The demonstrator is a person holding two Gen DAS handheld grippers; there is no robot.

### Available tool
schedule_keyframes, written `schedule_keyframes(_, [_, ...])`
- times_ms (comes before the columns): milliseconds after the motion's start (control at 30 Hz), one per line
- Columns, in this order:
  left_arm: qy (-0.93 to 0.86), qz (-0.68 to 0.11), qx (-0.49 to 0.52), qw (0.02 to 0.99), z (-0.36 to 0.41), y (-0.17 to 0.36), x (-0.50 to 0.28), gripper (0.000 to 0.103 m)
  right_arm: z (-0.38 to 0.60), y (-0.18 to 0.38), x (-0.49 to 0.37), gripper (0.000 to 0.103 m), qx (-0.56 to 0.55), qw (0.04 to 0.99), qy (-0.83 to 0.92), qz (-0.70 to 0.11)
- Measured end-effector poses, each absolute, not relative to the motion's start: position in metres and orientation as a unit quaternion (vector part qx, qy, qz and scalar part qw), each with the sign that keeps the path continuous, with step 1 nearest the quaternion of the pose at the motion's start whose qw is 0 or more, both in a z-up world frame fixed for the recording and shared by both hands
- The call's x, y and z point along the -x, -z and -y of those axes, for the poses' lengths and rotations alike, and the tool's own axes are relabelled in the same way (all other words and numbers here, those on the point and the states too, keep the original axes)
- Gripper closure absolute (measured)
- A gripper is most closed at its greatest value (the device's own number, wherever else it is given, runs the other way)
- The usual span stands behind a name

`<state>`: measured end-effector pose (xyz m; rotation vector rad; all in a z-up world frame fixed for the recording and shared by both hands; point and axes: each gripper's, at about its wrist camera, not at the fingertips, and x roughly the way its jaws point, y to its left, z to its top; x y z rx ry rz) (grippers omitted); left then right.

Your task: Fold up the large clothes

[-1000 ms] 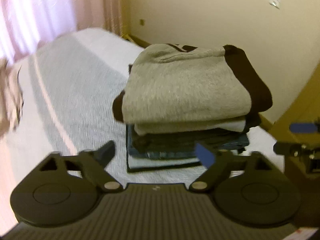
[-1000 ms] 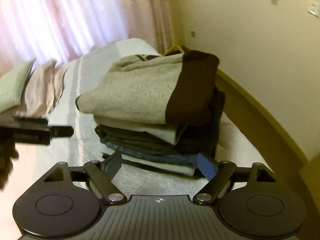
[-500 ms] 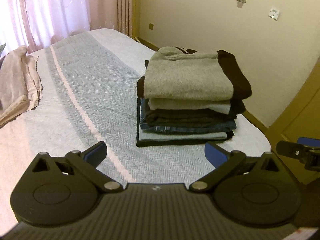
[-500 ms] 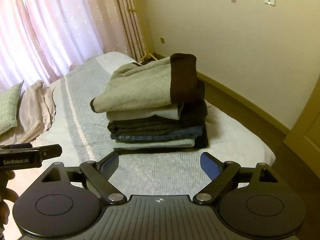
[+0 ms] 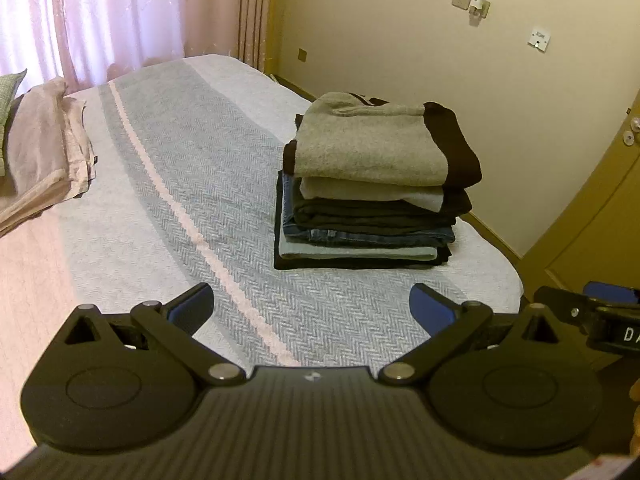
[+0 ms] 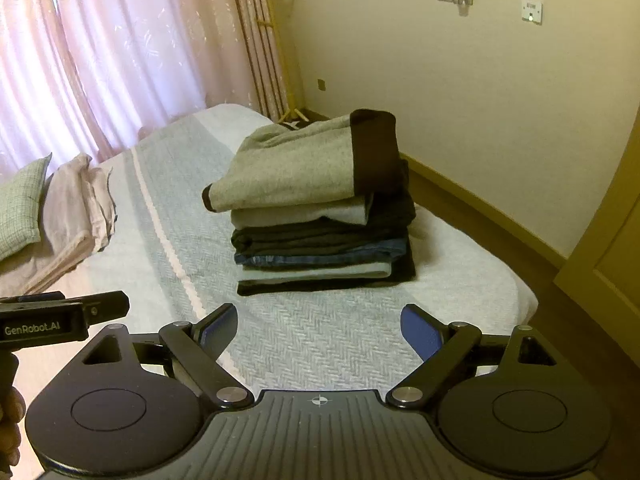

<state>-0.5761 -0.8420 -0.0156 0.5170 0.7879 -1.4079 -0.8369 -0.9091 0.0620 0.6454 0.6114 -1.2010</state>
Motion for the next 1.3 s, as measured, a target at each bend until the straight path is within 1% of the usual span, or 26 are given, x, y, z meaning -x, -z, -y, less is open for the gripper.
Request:
schedule_keyframes(600, [0.622,-0.336,-0.232,0.668,0.813,0.009,0.587,0.001,0.886,-0.074,0.842,0.017,-0.284,0.738,0.548,-0.272])
schedule_keyframes(1300, [0.634,-0.327,-0.235,0.66,0.805,0.004,0.607,0.001,0.871,-0.074,0.85,0.017,-0.282,0.737,0.548,-0.276])
